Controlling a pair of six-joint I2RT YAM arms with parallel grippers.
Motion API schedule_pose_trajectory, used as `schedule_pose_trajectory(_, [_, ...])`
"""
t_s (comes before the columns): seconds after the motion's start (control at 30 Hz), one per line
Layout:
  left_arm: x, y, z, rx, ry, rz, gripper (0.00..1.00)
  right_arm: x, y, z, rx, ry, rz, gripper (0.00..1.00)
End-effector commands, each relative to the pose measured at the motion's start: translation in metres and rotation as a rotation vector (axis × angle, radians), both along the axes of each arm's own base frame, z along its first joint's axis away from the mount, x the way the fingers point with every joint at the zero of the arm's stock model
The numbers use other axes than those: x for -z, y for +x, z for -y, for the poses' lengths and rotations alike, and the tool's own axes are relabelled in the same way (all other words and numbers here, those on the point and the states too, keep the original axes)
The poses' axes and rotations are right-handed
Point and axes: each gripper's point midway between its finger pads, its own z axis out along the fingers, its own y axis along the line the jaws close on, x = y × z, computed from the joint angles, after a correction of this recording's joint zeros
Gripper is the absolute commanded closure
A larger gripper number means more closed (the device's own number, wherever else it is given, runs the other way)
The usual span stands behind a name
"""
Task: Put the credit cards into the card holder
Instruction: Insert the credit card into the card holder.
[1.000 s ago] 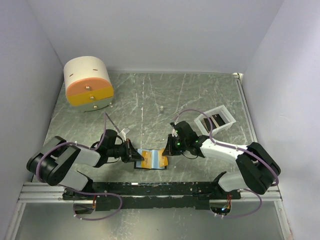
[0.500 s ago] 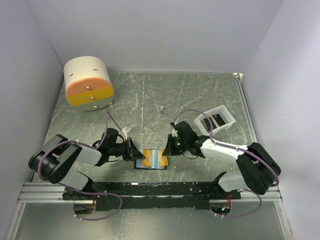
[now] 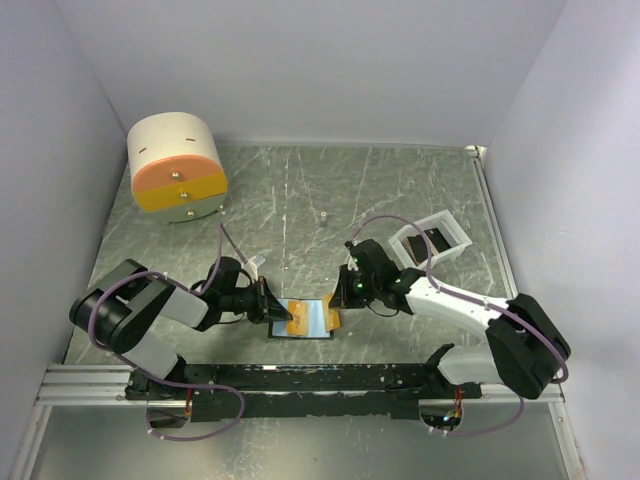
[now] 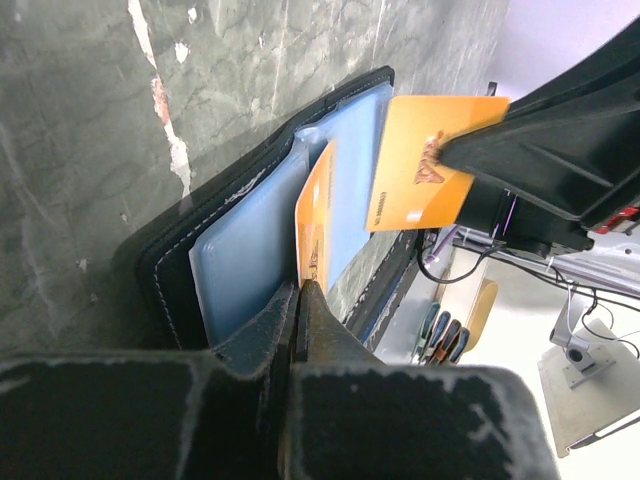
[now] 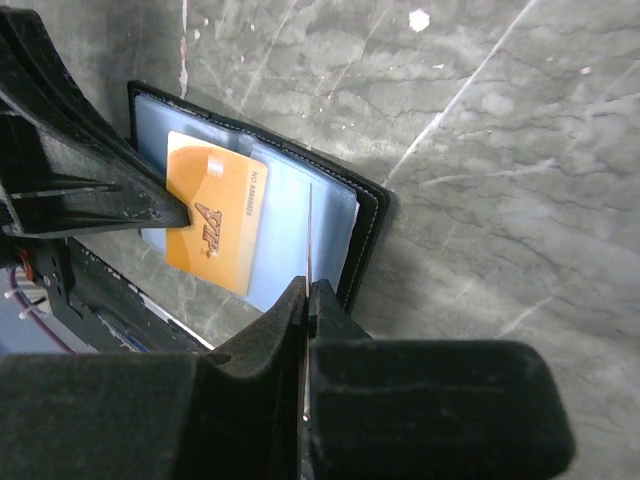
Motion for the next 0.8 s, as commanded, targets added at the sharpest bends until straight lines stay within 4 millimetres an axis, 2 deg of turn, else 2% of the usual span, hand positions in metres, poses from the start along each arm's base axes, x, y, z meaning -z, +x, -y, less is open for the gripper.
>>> schedule_pose_trajectory(0.0, [0.010, 0.002, -0.001, 0.003, 0.058, 0.016, 0.93, -0.017, 0.007, 0.015, 0.055, -0.064, 0.042, 1.00])
schedule_pose_trajectory(0.13, [0.010, 0.005, -0.002, -0.006, 0.083, 0.028, 0.93, -0.020, 0.001, 0.017, 0.053, -0.046, 0.042, 1.00])
schedule_pose_trajectory(0.4, [0.006, 0.010, 0.003, -0.019, 0.093, 0.040, 0.93, -0.007, -0.011, 0.010, 0.066, 0.045, -0.008, 1.00])
schedule_pose_trajectory(0.77, [0.005, 0.010, 0.012, -0.041, 0.102, 0.037, 0.93, 0.015, -0.021, 0.014, 0.117, 0.073, -0.056, 1.00])
